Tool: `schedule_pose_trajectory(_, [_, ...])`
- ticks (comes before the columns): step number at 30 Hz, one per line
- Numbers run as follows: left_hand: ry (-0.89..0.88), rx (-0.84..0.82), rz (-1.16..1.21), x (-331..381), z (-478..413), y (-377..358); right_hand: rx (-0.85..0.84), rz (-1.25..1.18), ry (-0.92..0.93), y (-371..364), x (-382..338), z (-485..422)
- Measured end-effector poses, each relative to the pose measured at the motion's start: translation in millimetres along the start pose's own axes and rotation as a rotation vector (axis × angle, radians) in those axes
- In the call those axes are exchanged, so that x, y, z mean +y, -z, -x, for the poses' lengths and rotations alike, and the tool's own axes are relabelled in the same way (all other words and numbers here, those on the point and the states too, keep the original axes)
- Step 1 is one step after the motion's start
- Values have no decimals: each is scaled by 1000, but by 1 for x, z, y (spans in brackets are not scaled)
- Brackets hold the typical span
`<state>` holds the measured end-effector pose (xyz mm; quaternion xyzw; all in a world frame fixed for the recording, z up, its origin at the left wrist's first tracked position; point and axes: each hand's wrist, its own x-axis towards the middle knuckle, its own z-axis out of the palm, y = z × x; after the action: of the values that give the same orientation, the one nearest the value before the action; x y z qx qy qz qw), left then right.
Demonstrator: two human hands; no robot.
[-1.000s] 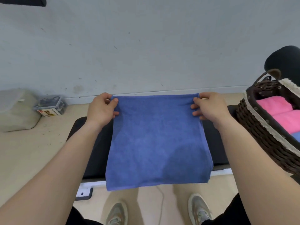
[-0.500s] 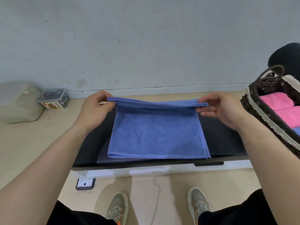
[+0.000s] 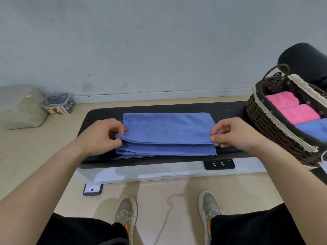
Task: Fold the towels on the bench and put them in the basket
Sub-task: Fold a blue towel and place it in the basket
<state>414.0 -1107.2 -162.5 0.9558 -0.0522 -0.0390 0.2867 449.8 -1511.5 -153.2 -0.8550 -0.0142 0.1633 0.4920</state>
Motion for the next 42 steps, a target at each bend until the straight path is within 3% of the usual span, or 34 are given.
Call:
schedule_pose_trajectory(3, [-57,-55,-200,2,-2,1,-43,74,-22,-6,3,0])
schedule_pose_trajectory(7, [-72,-120,-274,0,-11,3,-80,186,-41,-10,4,-3])
schedule_pose_trajectory(11, [-72,-249,-490,7,-19,7,-93,549,-91,-9,-3,-8])
schedule_pose_trajectory(14, [-62,-125,-584,26,-29,11,38,635,-30,-7,-19,-13])
schedule_pose_trajectory(18, [-163,134,-372,47,-54,-17,253,565,230,-36,-31,-37])
schedule_pose_trajectory(21, [-236,157,-353,54,-71,-56,251,700,360,-76,-29,-49])
schedule_pose_trajectory(26, [-148,-3,-478,39,-79,-87,83,923,274,-112,-2,-51])
schedule_pose_trajectory(30, [-102,-40,-502,18,-69,-84,105,967,191,-91,18,-55])
schedule_pose_trajectory(37, [139,-72,-458,8,-59,-68,127,1013,63,-82,11,-49])
schedule_pose_trajectory(42, [299,190,-361,8,-55,-42,-28,903,358,-81,-23,-46])
